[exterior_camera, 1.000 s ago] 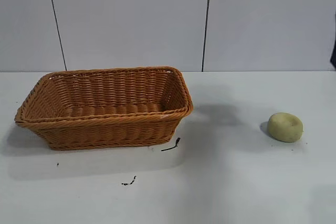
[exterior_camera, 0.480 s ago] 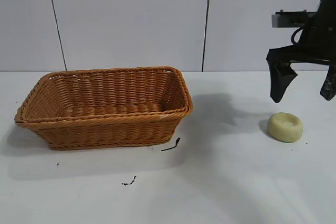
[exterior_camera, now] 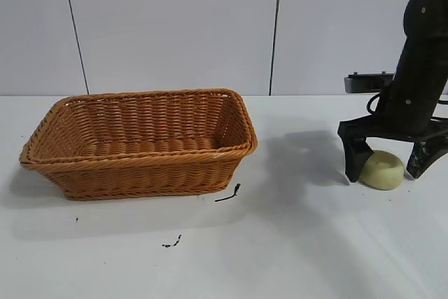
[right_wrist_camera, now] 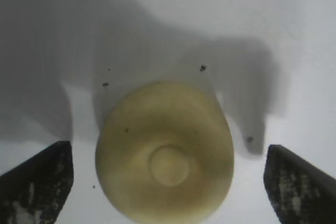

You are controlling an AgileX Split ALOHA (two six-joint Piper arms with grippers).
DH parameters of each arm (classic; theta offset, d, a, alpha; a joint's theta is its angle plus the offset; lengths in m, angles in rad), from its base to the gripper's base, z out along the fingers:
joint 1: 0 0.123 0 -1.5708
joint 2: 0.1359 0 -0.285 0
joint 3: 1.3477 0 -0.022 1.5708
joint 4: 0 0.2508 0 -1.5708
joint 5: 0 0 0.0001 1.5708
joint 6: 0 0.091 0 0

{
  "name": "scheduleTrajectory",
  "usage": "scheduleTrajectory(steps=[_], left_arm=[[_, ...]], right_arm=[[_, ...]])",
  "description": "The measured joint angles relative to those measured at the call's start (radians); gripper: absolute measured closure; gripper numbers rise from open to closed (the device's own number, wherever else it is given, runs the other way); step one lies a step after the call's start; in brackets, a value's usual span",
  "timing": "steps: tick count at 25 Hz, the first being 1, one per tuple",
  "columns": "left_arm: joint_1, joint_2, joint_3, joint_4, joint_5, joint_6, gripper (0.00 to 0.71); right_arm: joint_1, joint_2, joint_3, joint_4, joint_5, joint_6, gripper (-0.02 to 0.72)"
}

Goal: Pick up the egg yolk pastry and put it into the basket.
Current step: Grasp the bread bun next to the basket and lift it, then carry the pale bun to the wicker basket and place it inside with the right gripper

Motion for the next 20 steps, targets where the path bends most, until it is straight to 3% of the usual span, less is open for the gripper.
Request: scheduleTrajectory(steps=[2,4,11,20], left_arm=[[0.0,0.0,0.0,0.0,0.0,0.0,0.014],[0.0,0.0,0.0,0.0,0.0,0.0,0.014],[0.0,0.0,0.0,0.0,0.0,0.0,0.014],[0.0,0.0,0.0,0.0,0.0,0.0,0.014]], right_arm=[[0.0,0.0,-0.001,0.0,0.003,0.0,0.388],[0.0,0.0,-0.012,0.001,0.026,0.0,0.433],[0.0,-0.012,-0.208,0.001,0.259,-0.001,0.474],[0.009,-0.079,-0.556,0.009,0.477,-0.007,0.5]])
